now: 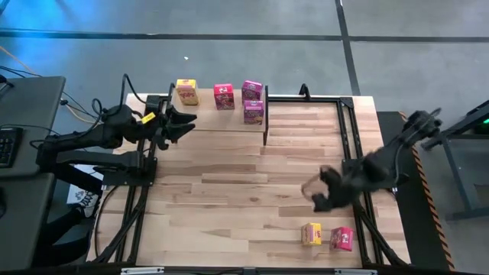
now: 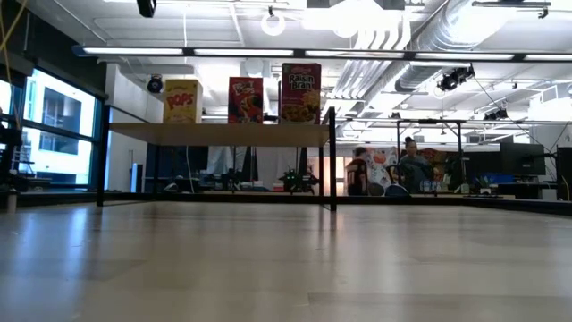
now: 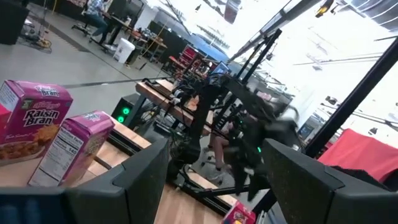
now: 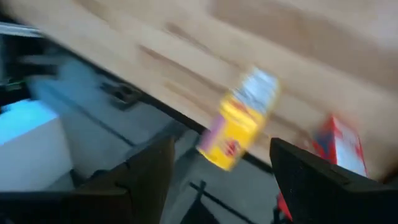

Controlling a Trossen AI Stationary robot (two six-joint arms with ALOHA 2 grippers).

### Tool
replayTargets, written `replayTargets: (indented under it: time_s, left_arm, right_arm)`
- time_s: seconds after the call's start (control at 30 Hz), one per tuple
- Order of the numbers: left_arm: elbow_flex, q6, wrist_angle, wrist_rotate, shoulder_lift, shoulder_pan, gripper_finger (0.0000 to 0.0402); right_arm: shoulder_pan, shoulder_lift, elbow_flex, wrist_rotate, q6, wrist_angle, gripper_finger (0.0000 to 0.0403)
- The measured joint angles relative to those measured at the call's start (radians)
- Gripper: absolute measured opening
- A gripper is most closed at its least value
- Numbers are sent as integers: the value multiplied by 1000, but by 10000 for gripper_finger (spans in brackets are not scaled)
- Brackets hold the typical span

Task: Stack cereal on shelf
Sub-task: Put the yellow cereal box on the shelf aligned with the other yellow cereal box

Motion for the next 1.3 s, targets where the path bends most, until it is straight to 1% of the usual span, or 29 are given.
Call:
replayTargets:
  time_s: [0.07,0.17,0.3,0.47,0.53,0.63,0.7,0.93,1.3]
  left_arm:
    - [0,0,8,0,-2,0,250]
    - [0,0,24,1,-1,0,250]
    - [0,8,29,3,-1,1,250]
    - [0,4,29,4,-1,1,250]
    - [0,0,28,4,-1,1,250]
    - [0,-1,28,4,-1,1,250]
    - [0,-1,27,4,-1,1,250]
    - [0,-3,27,4,-1,1,250]
    - [0,-3,27,4,0,1,250]
  right_arm:
    - [75,62,0,-4,127,1,257]
    - [151,150,0,-24,276,17,257]
    - [190,225,0,21,374,54,257]
    - [185,248,0,140,365,154,257]
    - [184,255,0,138,365,164,257]
    - [178,279,0,85,373,150,257]
    - [176,292,0,75,376,144,257]
    - [151,330,0,98,370,155,257]
    - [150,381,0,81,367,150,257]
